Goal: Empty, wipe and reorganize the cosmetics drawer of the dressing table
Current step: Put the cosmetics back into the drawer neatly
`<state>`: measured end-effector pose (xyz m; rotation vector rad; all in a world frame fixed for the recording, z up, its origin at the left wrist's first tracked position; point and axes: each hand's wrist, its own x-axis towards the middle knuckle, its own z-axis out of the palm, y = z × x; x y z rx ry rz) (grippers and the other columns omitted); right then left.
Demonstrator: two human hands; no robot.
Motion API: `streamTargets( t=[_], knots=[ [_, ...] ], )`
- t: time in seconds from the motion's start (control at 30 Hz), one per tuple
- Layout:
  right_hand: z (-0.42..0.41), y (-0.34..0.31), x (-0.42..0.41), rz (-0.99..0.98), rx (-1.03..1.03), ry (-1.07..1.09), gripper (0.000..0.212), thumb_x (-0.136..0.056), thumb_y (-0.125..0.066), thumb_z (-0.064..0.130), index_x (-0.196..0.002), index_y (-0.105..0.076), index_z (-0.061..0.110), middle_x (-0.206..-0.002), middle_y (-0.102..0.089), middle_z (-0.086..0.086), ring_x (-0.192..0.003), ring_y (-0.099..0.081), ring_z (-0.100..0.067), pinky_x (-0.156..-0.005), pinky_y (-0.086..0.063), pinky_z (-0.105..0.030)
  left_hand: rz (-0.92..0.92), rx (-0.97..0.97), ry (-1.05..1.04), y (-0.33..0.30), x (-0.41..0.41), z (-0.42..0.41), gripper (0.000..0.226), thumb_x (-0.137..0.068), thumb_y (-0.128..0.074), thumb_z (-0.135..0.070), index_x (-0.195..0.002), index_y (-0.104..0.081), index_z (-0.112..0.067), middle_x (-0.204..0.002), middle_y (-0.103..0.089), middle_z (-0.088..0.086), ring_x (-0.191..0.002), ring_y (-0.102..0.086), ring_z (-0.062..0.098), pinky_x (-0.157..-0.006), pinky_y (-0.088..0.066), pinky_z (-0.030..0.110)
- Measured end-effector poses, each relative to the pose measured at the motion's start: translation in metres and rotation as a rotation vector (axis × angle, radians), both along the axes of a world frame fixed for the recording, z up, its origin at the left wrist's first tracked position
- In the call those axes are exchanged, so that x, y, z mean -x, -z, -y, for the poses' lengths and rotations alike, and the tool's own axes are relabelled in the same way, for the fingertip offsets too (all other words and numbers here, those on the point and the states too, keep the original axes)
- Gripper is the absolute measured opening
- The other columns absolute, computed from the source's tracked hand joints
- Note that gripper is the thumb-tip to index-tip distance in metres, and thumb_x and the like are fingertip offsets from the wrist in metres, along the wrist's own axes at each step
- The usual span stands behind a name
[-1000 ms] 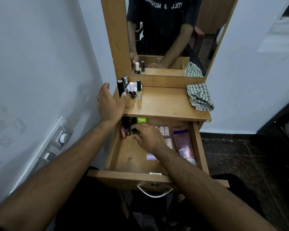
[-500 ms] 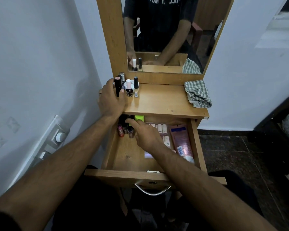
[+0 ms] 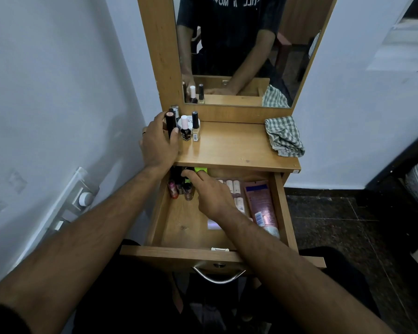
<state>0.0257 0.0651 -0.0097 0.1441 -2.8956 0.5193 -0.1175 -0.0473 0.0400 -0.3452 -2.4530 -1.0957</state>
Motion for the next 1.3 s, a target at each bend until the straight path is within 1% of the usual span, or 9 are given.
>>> streamTargets(
  t=[0.17,0.33,0.47,0.63,0.7,0.8,0.9,1.03,1.3],
  knots=[
    [0.001,-0.005,-0.003,0.010,-0.028,-0.017,0.094,-0.071,-0.067,-0.011,-0.150,-0.033,0.029,-0.123,-0.053,-0.004,-0.098,-0.059,-0.028,-0.058,-0.034,-0.034,-0.057,-0.049,0.055,-0.005,-0.008,0.006,0.044,-0.091,-0.060,-0.035,-0.134,-0.053,-0.029,-0.119,-0.066,-0.007,-0.106,-0.060,0.019,-0.096,-0.049,0.049],
    [0.000,-0.011,-0.006,-0.061,0.002,-0.008,0.083,-0.073,-0.069,0.004,-0.146,-0.037,0.026,-0.118,-0.052,-0.002,-0.106,-0.055,-0.026,-0.060,-0.042,-0.035,-0.141,-0.163,0.141,-0.024,-0.043,0.025,0.034,-0.088,-0.072,-0.022,-0.119,-0.061,-0.016,-0.110,-0.067,-0.005,-0.095,-0.062,0.012,-0.076,-0.043,0.010],
    [-0.001,-0.019,-0.007,-0.165,0.036,0.001,0.074,-0.072,-0.066,0.009,-0.140,-0.041,0.025,-0.113,-0.054,0.000,-0.101,-0.056,-0.023,-0.061,-0.051,-0.035,-0.119,-0.168,0.215,-0.029,-0.077,0.048,0.031,-0.084,-0.078,-0.017,-0.109,-0.060,-0.015,-0.101,-0.063,-0.011,-0.090,-0.060,0.001,-0.074,-0.045,0.006],
    [-0.005,-0.023,-0.008,-0.240,0.134,0.112,0.059,-0.077,-0.039,0.027,-0.135,-0.048,0.020,-0.103,-0.056,0.001,-0.085,-0.055,-0.016,-0.058,-0.051,-0.031,-0.104,-0.016,0.312,-0.013,-0.098,0.065,0.032,-0.077,-0.083,-0.011,-0.102,-0.063,-0.016,-0.099,-0.063,-0.007,-0.094,-0.055,-0.006,-0.077,-0.042,0.010],
    [-0.012,-0.023,-0.009,-0.280,0.134,0.170,0.050,-0.082,-0.047,0.019,-0.132,-0.051,0.020,-0.100,-0.056,0.002,-0.083,-0.055,-0.014,-0.056,-0.047,-0.026,-0.069,0.039,0.366,-0.003,-0.099,0.069,0.033,-0.075,-0.084,-0.015,-0.103,-0.065,-0.016,-0.104,-0.062,-0.005,-0.098,-0.054,-0.003,-0.083,-0.043,0.012],
    [-0.017,-0.022,-0.010,-0.314,0.138,0.220,0.049,-0.079,-0.059,0.005,-0.126,-0.055,0.020,-0.095,-0.057,0.003,-0.081,-0.056,-0.013,-0.056,-0.035,-0.021,-0.025,0.079,0.406,0.012,-0.099,0.074,0.034,-0.074,-0.080,-0.033,-0.104,-0.068,-0.021,-0.108,-0.061,-0.007,-0.103,-0.060,0.012,-0.091,-0.051,0.036],
    [-0.016,-0.024,-0.010,-0.317,0.161,0.232,0.047,-0.080,-0.060,0.005,-0.124,-0.055,0.021,-0.092,-0.056,0.005,-0.078,-0.055,-0.012,-0.055,-0.035,-0.021,0.014,0.138,0.397,0.024,-0.094,0.076,0.040,-0.072,-0.075,-0.048,-0.105,-0.070,-0.025,-0.108,-0.059,-0.013,-0.104,-0.059,0.012,-0.090,-0.051,0.047],
    [-0.018,-0.022,-0.011,-0.324,0.181,0.220,0.046,-0.079,-0.060,0.005,-0.122,-0.056,0.021,-0.089,-0.055,0.006,-0.075,-0.053,-0.010,-0.053,-0.039,-0.021,0.106,0.200,0.370,0.037,-0.084,0.075,0.039,-0.067,-0.075,-0.053,-0.100,-0.071,-0.033,-0.107,-0.053,-0.016,-0.104,-0.055,0.009,-0.091,-0.051,0.047],
    [-0.019,-0.019,-0.010,-0.324,0.199,0.213,0.045,-0.079,-0.062,0.004,-0.121,-0.056,0.021,-0.089,-0.054,0.007,-0.075,-0.050,-0.006,-0.054,-0.036,-0.016,0.214,0.173,0.331,0.046,-0.071,0.068,0.038,-0.062,-0.093,-0.027,-0.093,-0.070,-0.032,-0.106,-0.054,-0.010,-0.104,-0.055,0.016,-0.093,-0.049,0.045]
  ],
)
